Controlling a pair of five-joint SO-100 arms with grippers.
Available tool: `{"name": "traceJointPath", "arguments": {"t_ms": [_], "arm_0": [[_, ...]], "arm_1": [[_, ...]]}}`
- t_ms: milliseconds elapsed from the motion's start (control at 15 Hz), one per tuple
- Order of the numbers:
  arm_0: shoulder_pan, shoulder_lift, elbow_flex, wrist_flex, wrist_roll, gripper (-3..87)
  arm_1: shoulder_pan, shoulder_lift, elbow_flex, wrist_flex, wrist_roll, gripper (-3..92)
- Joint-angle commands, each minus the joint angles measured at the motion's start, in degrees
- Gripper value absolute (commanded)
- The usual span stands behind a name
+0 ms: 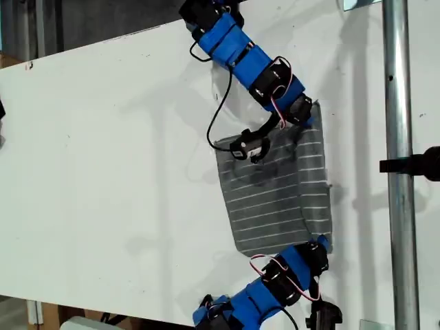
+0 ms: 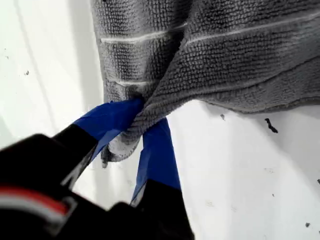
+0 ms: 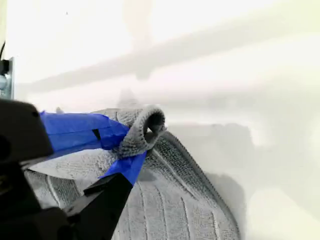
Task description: Grasp corners of a towel and fold twice.
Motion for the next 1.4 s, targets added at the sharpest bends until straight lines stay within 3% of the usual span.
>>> {"name": "traceJointPath", "arguments": {"t_ms": [0, 267, 400, 667, 867, 1067, 1333], "arm_0": [[-0.97, 4.92, -0.26, 2.99, -3.60, -3.0], [-8.26, 9.49, 4.57, 20.65, -9.93, -3.0], [-15.82, 18.37, 19.16, 20.57, -8.70, -3.0], [-35.60, 44.56, 46.67, 14.59, 2.11, -3.0], [-45.88, 59.94, 58.01, 12.30, 8.96, -3.0], [-41.75, 66.09, 64.69, 7.56, 4.92, -3.0], [-27.86, 66.88, 77.17, -13.45, -7.21, -3.0]], "arm_1": [[2.37, 4.22, -0.35, 1.14, 0.00, -0.3], [13.36, 7.47, 3.78, 5.01, -6.06, -0.3], [21.36, 9.93, 5.19, 5.27, -13.27, -0.3], [41.75, 14.77, 8.53, 0.79, -31.46, -0.3], [50.45, 15.21, 8.09, -4.22, -40.43, -0.3], [49.83, 16.00, 9.67, -5.80, -40.08, -0.3], [44.38, 18.54, 19.78, -5.62, -32.61, -0.3]]}}
